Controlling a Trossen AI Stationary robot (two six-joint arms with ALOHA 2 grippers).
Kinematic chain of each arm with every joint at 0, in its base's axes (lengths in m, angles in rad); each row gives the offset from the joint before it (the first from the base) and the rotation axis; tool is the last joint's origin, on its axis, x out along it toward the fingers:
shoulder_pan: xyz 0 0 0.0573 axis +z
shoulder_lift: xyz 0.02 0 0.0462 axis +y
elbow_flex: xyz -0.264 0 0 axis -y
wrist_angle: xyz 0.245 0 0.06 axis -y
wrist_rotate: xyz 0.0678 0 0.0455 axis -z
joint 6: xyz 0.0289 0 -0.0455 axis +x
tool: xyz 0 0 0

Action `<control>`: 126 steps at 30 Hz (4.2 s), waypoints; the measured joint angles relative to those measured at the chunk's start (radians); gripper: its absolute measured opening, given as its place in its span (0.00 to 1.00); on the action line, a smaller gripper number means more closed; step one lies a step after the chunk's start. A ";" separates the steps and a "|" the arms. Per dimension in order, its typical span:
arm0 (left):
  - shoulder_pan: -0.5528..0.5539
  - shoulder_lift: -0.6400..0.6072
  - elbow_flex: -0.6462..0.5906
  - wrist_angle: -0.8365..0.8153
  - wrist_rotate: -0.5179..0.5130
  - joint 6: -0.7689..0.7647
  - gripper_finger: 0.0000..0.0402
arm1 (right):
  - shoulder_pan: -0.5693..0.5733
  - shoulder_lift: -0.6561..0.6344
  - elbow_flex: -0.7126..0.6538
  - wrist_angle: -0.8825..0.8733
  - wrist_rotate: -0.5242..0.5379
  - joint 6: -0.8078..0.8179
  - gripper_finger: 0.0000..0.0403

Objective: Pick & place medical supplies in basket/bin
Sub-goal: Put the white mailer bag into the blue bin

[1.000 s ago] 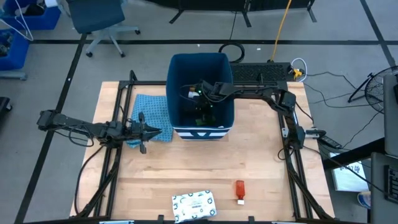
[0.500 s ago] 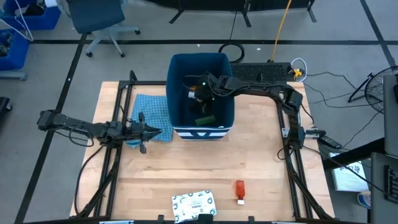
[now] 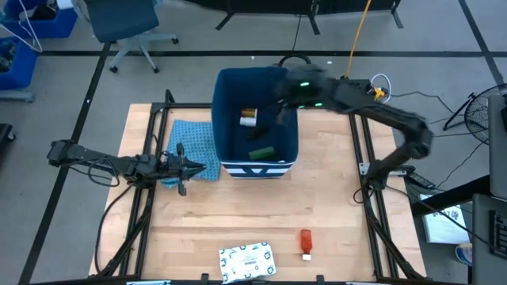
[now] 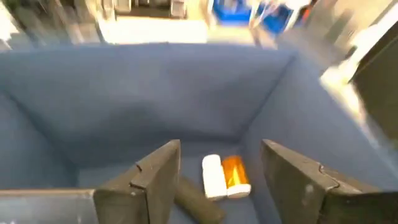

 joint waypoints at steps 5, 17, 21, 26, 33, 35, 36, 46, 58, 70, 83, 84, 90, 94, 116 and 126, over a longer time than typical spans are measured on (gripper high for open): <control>0.000 0.000 0.000 -0.020 0.000 0.004 0.10 | 0.017 -0.234 0.000 -0.091 -0.006 0.047 0.48; 0.000 0.000 0.000 0.050 -0.009 0.011 0.10 | 0.158 -0.665 -0.242 -0.231 -0.052 0.181 0.03; 0.000 0.000 0.000 0.065 -0.010 0.010 0.10 | 0.246 -0.809 -0.495 -0.084 -0.088 0.196 0.03; 0.000 0.000 0.000 0.064 -0.009 0.010 0.10 | 0.321 -1.017 -0.798 0.180 -0.090 0.202 0.01; 0.000 0.000 0.000 0.061 -0.009 0.018 0.10 | 0.326 -1.174 -1.106 0.492 -0.088 0.277 0.00; 0.000 0.000 0.000 0.061 -0.009 0.023 0.10 | 0.326 -1.177 -1.169 0.569 -0.093 0.285 0.00; 0.000 0.000 0.000 0.061 -0.009 0.022 0.10 | 0.326 -1.176 -1.200 0.602 -0.109 0.288 0.00; 0.000 0.000 0.000 0.009 -0.001 0.031 0.10 | 0.326 -1.172 -1.462 0.969 -0.138 0.249 0.00; -0.056 0.011 0.048 0.032 0.154 0.094 0.10 | 0.326 -1.172 -1.476 0.959 -0.135 0.196 0.00; -0.426 0.466 0.492 -0.213 -0.113 0.070 0.10 | 0.326 -1.172 -1.476 0.955 -0.134 0.185 0.00; -0.744 1.111 0.797 -0.223 -0.611 -0.138 0.10 | 0.326 -1.172 -1.476 0.955 -0.133 0.184 0.00; -0.756 1.149 0.817 -0.223 -0.649 -0.151 0.11 | 0.326 -1.172 -1.476 0.955 -0.133 0.189 0.00; -0.786 1.293 0.935 -0.229 -0.564 -0.140 0.11 | 0.326 -1.172 -1.476 0.947 -0.133 0.195 0.00; -0.781 1.338 0.994 -0.263 -0.447 -0.158 0.20 | 0.326 -1.172 -1.476 0.936 -0.133 0.195 0.00; -0.765 1.393 0.996 -0.368 -0.205 -0.246 0.71 | 0.326 -1.162 -1.476 0.856 -0.056 0.222 0.00; -0.749 1.482 1.031 -0.335 -0.241 -0.012 0.71 | 0.326 -1.162 -1.476 0.856 -0.056 0.226 0.00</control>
